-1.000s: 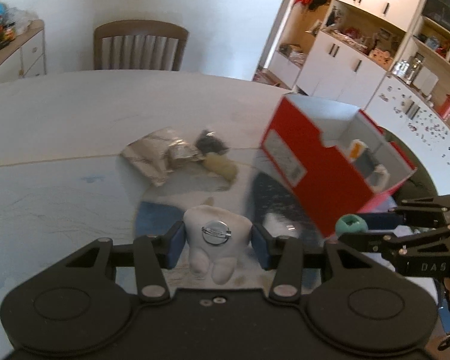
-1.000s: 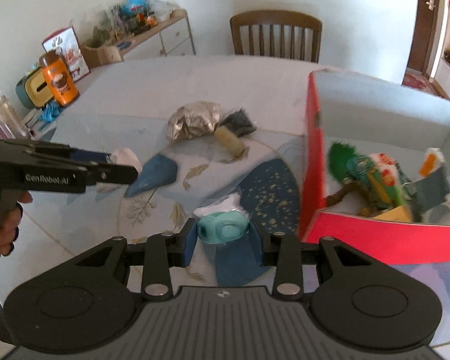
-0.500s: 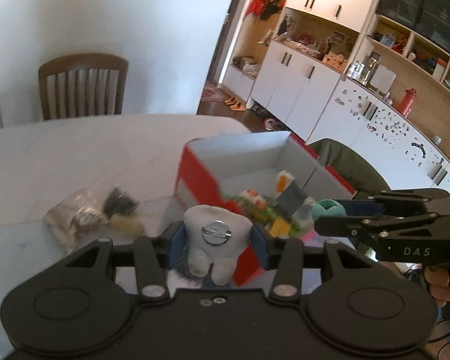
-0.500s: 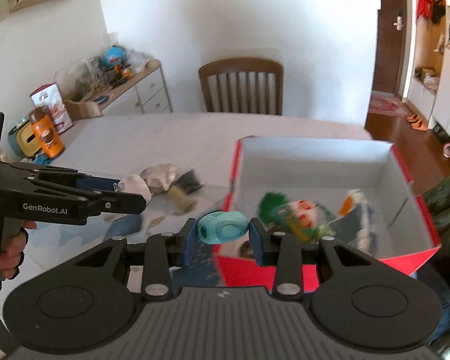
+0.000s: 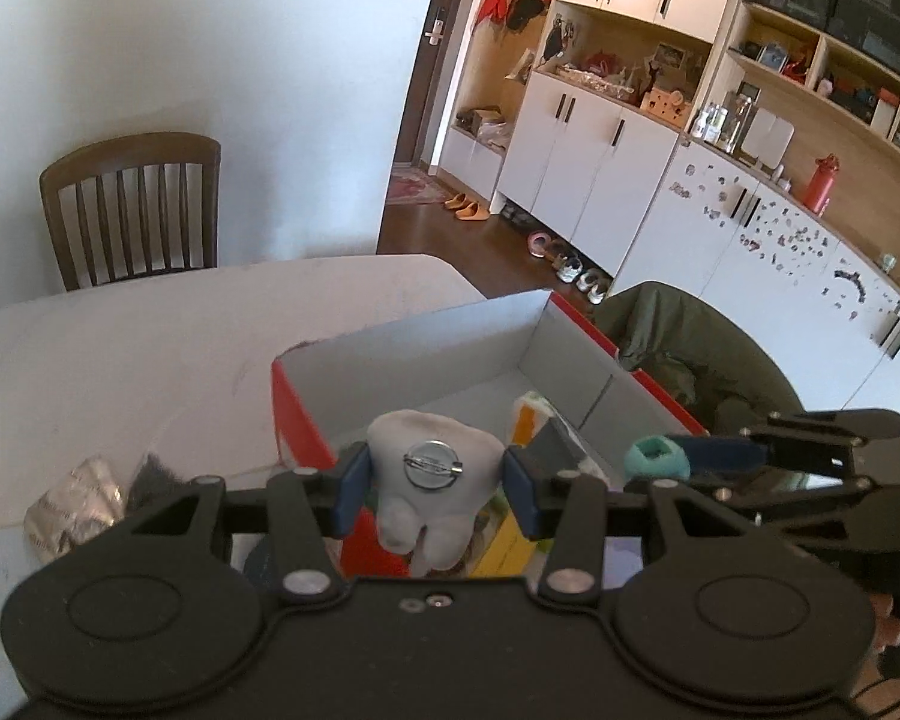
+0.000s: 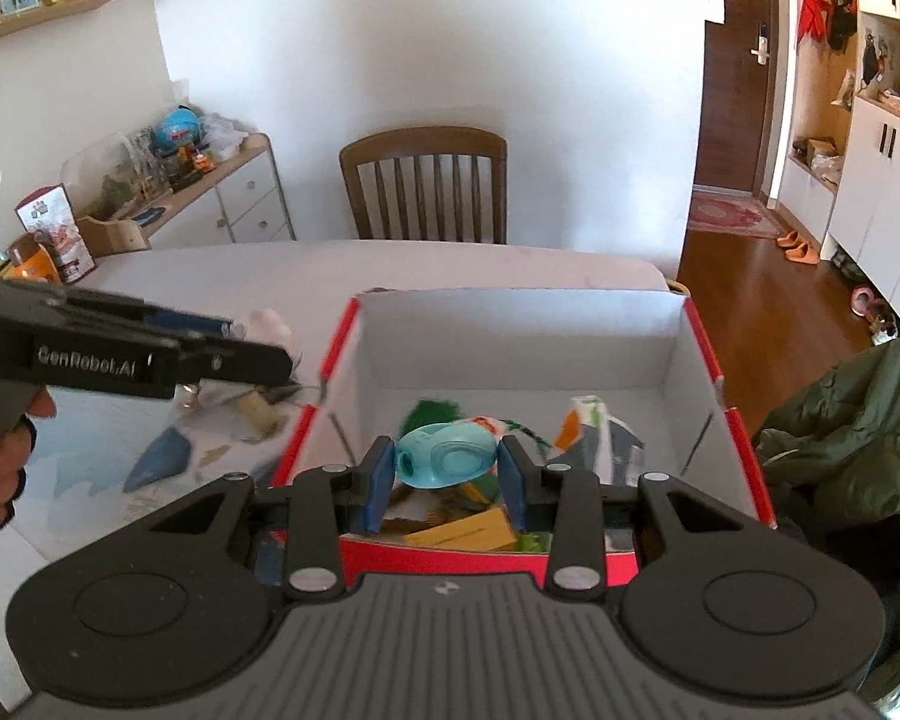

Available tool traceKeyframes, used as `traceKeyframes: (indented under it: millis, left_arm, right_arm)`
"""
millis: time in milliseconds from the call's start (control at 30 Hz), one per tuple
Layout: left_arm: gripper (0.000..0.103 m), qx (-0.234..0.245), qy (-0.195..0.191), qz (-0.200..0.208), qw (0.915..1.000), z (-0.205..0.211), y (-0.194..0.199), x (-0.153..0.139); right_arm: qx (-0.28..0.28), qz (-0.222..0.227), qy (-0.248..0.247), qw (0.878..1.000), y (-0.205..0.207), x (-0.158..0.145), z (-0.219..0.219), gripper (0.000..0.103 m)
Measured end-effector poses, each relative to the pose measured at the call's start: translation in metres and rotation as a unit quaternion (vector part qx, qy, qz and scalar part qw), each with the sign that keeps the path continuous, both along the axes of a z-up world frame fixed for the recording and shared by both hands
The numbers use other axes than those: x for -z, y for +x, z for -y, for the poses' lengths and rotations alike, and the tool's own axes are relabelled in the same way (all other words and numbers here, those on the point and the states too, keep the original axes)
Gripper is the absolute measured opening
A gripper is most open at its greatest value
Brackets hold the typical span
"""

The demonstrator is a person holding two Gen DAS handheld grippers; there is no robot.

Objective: Organize objects
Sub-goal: 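Lift and carry the tooth plush and teal sharpener over the shoebox with both tools, then open the right tool dropping the sharpener while the left tool releases the plush into the box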

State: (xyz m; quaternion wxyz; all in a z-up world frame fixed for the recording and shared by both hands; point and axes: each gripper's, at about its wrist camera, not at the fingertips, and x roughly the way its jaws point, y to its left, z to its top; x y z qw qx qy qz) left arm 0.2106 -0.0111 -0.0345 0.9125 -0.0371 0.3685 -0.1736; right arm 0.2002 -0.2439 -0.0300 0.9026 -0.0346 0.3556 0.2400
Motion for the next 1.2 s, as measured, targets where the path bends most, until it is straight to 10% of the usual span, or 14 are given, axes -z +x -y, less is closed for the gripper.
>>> traceKeyframes:
  millis: [1200]
  left_arm:
    - [0.046, 0.005, 0.116, -0.097, 0.9885, 0.077, 0.122, 0.089]
  right_arm:
    - [-0.031, -0.065, -0.076, 0.994, 0.078, 0.083, -0.003, 0.036]
